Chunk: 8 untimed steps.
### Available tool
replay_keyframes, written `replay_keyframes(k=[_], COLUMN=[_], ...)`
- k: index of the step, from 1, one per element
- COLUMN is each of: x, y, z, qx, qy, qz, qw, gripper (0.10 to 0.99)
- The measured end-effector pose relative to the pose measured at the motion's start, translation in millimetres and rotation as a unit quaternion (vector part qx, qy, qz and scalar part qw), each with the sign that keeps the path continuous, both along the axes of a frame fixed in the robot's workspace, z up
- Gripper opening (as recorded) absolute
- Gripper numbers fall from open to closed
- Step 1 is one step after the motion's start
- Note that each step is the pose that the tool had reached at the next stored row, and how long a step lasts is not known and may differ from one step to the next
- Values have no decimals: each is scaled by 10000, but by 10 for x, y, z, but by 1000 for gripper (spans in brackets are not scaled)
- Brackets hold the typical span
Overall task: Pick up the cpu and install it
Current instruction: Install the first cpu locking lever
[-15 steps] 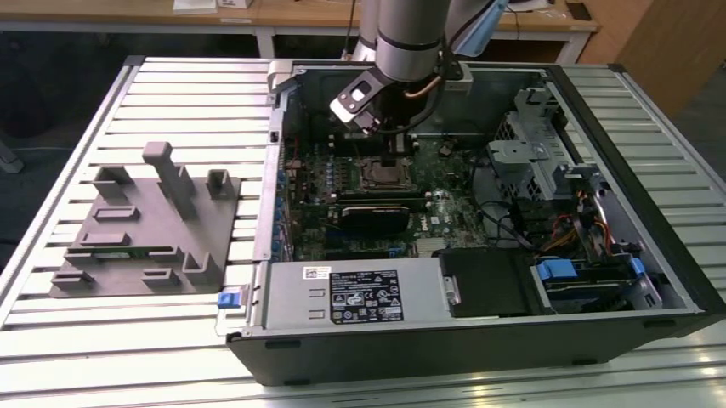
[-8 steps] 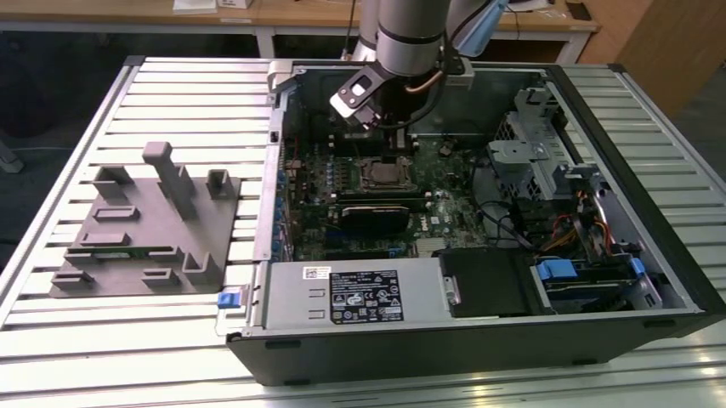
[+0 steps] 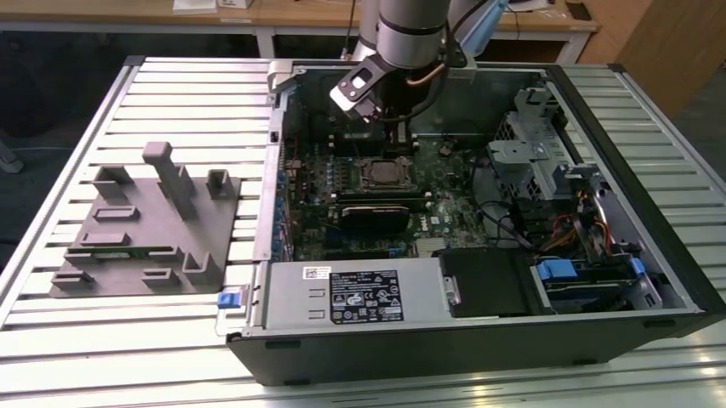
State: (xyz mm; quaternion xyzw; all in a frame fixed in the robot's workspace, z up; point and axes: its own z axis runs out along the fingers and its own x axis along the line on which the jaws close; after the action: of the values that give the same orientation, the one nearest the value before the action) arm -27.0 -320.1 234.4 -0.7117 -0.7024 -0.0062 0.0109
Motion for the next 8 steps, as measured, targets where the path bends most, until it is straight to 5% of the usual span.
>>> replay_keyframes(k=[8], x=[0], y=[0], z=[167], qx=[0], qy=[0], qz=[0], qw=[10000], gripper=[106])
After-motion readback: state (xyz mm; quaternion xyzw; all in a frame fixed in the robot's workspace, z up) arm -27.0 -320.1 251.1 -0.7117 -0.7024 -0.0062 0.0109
